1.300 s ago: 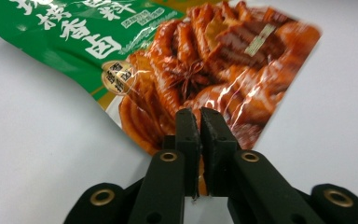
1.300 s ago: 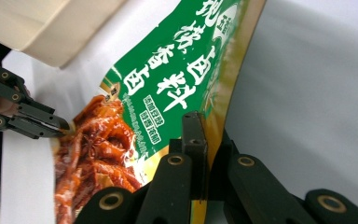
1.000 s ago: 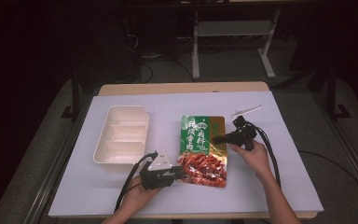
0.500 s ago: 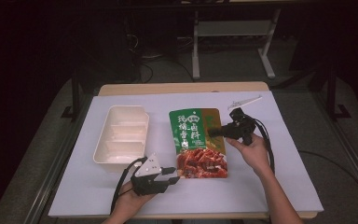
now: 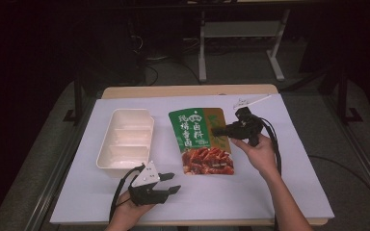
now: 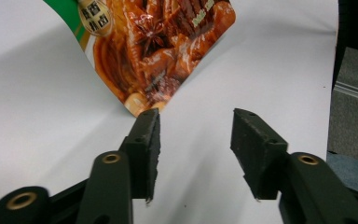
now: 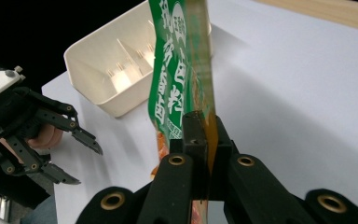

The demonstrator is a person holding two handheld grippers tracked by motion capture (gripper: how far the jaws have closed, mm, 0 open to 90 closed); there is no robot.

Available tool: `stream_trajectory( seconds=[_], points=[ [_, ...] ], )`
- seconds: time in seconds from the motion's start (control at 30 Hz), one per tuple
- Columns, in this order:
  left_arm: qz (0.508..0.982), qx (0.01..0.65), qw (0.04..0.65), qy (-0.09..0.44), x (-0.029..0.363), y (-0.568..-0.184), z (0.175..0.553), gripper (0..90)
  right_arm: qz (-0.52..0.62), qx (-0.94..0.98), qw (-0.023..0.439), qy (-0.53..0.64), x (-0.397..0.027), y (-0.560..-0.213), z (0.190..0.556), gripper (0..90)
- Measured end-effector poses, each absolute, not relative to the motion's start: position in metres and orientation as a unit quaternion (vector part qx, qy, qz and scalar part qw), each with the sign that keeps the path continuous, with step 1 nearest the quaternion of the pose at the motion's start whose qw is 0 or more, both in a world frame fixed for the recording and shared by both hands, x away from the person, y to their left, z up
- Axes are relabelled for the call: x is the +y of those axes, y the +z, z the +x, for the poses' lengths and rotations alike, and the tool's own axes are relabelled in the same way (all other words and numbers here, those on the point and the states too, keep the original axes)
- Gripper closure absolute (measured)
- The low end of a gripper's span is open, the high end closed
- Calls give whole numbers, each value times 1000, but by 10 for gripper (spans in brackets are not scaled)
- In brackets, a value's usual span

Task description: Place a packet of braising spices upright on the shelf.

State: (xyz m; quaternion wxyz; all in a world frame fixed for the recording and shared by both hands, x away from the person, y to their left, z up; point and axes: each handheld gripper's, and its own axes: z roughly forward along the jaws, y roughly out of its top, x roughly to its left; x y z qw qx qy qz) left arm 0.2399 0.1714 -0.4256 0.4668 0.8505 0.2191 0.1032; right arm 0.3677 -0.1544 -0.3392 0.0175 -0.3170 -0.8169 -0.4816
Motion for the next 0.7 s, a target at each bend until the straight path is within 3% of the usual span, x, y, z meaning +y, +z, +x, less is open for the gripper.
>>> stream_trajectory(
  seconds=[0.7],
  points=[
    [843, 218, 479, 111, 177, -427, 236, 442, -306, -809, -18, -502, -131, -316, 374, 900]
  ],
)
